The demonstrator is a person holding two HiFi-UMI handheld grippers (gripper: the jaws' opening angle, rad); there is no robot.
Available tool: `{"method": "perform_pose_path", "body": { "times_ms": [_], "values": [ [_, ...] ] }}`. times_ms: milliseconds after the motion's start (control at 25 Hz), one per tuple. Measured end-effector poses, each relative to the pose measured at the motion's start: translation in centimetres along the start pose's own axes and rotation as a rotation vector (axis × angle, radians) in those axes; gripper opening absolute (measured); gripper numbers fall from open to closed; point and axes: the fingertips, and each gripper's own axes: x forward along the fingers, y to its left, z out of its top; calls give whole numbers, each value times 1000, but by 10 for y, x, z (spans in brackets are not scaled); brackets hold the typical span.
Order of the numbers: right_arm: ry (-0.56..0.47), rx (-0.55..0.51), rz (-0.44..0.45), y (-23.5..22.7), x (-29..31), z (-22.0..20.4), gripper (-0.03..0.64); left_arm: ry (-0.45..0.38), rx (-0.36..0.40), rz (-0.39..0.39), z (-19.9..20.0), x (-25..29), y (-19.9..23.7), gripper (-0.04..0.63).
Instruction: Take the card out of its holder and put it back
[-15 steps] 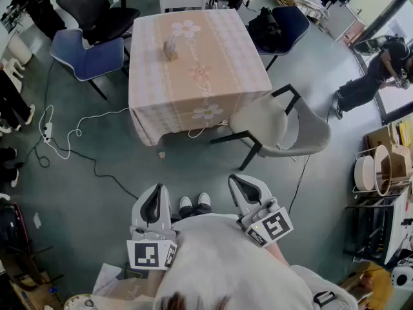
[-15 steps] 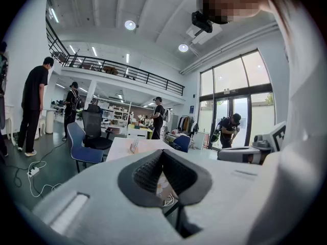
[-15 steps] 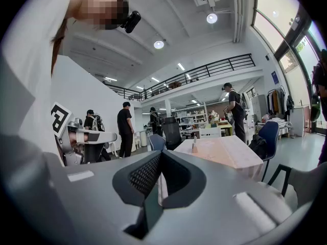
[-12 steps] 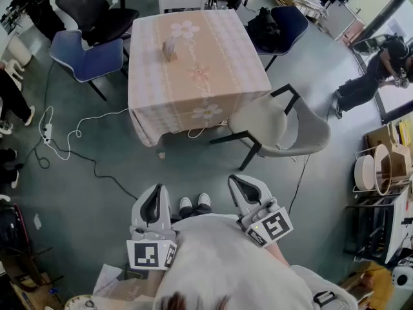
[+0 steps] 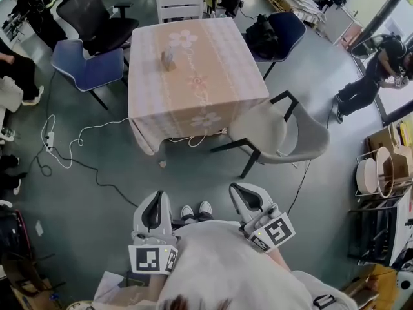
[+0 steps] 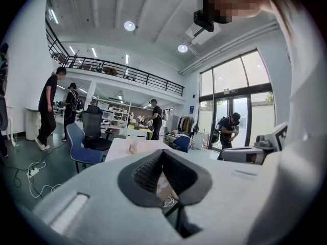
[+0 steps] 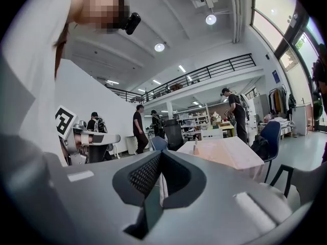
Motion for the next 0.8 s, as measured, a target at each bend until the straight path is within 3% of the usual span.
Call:
{"method": "perform_pose_path", "body": {
  "times_ms": [440,800],
  "values": [
    [-28,21,-23,-20,-8,-5,-2,-12,1,-19,-3,17,-8,0],
    [-37,28,-9,-18,54,12,-2,10,4,-25,14,47,38,0]
  ]
}}
